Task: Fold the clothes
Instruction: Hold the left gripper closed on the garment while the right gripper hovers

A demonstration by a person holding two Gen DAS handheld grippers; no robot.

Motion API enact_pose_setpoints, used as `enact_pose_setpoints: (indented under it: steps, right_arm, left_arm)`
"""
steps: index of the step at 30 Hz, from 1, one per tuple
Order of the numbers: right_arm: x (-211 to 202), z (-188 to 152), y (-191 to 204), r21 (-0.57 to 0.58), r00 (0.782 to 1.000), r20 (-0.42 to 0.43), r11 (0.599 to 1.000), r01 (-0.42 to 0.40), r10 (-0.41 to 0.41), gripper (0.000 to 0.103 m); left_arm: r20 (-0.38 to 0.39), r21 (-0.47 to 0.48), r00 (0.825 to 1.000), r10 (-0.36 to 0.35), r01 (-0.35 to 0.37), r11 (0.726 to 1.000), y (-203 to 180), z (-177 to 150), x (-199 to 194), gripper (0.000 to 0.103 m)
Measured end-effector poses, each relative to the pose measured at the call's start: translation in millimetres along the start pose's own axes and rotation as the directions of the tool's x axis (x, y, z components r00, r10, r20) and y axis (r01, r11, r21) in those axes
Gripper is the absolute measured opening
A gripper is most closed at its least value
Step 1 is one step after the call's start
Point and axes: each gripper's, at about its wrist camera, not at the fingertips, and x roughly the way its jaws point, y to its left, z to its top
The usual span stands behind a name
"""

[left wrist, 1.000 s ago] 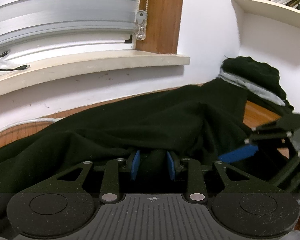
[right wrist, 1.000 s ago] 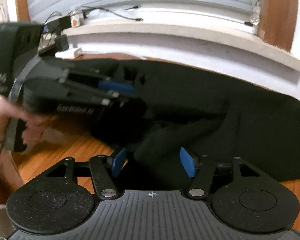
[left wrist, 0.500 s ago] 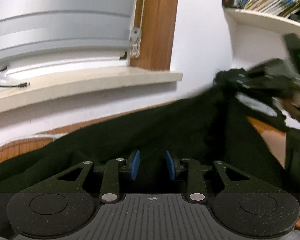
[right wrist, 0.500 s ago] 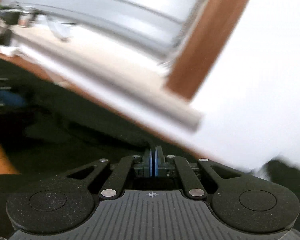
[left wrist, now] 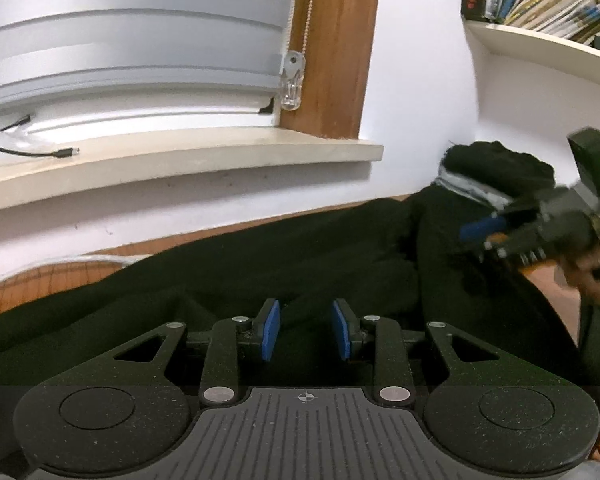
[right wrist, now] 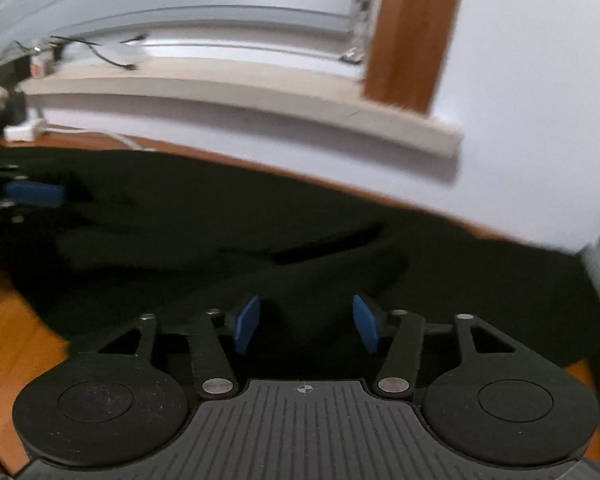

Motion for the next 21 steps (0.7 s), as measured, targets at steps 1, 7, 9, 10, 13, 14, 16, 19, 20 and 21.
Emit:
enact_pose_setpoints:
  steps: [1, 7, 9, 10, 13, 14, 16, 19, 20, 21]
  right_arm:
    - [-0.3, -4.7, 7.7, 0.004, 1.0, 0.001, 1.0, -0.019, 0.019, 0.064]
    - [8.5, -10.8, 43.4, -0.027, 0.998, 0.007, 0.998, -0.058, 0.058, 0.076]
    - [11.8, -14.1, 43.9, -0.04, 0.999, 0.007, 0.998, -0.049, 0.049, 0.048]
    - [10.9, -14.9, 38.1, -0.034, 0.999, 0.005, 0.998, -0.05, 0.05, 0.016]
    - [1.6, -11.6, 13.7, -0.021, 0.999, 0.024, 0.999, -0.037, 0.038, 0.005]
    - [-5.7, -8.9, 3.3, -0.024, 0.999, 0.041, 1.0, -0.009, 0.01, 0.005]
    - [-20.7, -1.0, -21.0, -0.028, 0.996, 0.074, 0.998, 0.048, -0.046, 0.005]
    - [-32.7, 25.9, -65.0, -0.055, 0.974, 0.119, 0.978, 0.201, -0.193, 0.004]
    - [-32.1, 37.6, -81.9, -0.071, 0.959, 0.13, 0.962, 0.262, -0.252, 0.004]
    - [-29.6, 46.8, -97.2, -0.081, 0.944, 0.135, 0.946, 0.314, -0.302, 0.004]
  left_arm:
    - [-0.003, 0.001, 1.0, -0.005, 0.005, 1.0, -1.3, -1.0, 1.1, 0.032]
    - [-0.012, 0.007, 1.0, -0.027, 0.027, 1.0, -10.4, -5.4, 3.3, 0.032]
    - [-0.011, 0.009, 1.0, -0.029, 0.029, 1.0, -11.0, -5.8, 2.9, 0.032]
    - [-0.01, 0.01, 1.0, -0.029, 0.029, 1.0, -10.8, -6.0, 2.3, 0.032]
    - [-0.004, 0.008, 1.0, -0.026, 0.026, 1.0, -8.7, -5.5, -0.2, 0.032]
    - [0.0, 0.005, 1.0, -0.025, 0.025, 1.0, -7.0, -4.9, -1.7, 0.032]
    - [0.009, -0.001, 1.0, -0.024, 0.024, 1.0, -3.3, -2.5, -5.6, 0.032]
    - [0.029, -0.005, 0.999, -0.014, 0.014, 1.0, 2.4, 2.2, -13.1, 0.032]
    - [0.036, -0.006, 0.999, -0.008, 0.009, 1.0, 4.5, 3.9, -16.3, 0.032]
    - [0.044, -0.007, 0.999, -0.003, 0.003, 1.0, 6.6, 5.6, -19.9, 0.032]
